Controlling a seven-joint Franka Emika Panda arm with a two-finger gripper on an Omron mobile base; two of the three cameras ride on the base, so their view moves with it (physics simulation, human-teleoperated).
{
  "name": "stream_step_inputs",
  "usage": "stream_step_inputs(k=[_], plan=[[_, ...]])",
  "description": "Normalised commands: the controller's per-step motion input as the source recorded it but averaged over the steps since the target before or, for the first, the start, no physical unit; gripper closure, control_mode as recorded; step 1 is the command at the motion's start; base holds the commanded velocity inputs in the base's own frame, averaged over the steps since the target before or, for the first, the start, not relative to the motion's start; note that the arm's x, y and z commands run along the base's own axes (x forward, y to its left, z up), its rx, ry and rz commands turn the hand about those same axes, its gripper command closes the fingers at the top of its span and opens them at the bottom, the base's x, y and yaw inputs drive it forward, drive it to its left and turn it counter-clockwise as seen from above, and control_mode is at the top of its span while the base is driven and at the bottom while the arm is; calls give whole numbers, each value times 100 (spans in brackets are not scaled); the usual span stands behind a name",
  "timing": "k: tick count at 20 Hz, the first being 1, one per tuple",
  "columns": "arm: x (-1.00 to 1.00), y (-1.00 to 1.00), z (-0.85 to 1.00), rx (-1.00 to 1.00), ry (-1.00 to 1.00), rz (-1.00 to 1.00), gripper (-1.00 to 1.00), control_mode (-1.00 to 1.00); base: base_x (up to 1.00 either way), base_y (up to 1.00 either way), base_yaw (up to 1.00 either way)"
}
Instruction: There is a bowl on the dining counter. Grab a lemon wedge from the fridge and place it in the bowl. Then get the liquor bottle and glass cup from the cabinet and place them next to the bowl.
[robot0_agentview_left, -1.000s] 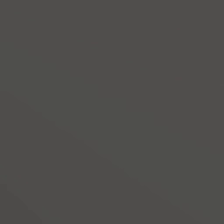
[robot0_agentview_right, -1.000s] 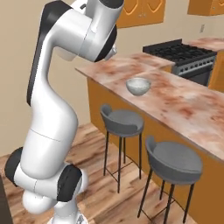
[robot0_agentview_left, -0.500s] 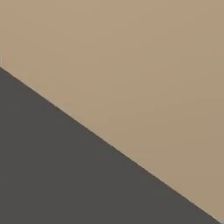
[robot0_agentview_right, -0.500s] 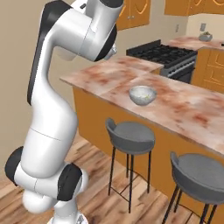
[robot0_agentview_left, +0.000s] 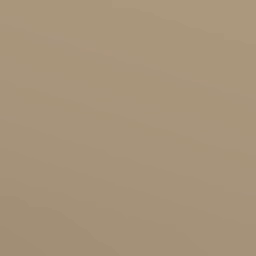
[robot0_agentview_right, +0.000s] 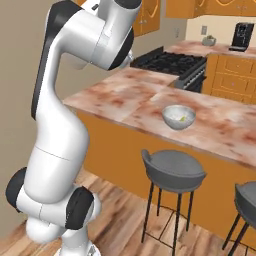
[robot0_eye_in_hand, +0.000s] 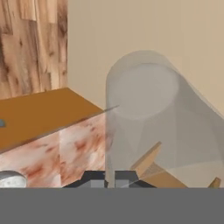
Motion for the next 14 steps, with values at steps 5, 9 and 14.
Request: stream_step_inputs(k=[5,9,14], plan=[[0,0,0,0,0,0,100,100,66,90,-40],[0,0,0,0,0,0,100,100,79,78,-42],[0,0,0,0,0,0,100,100,83,64,-42]])
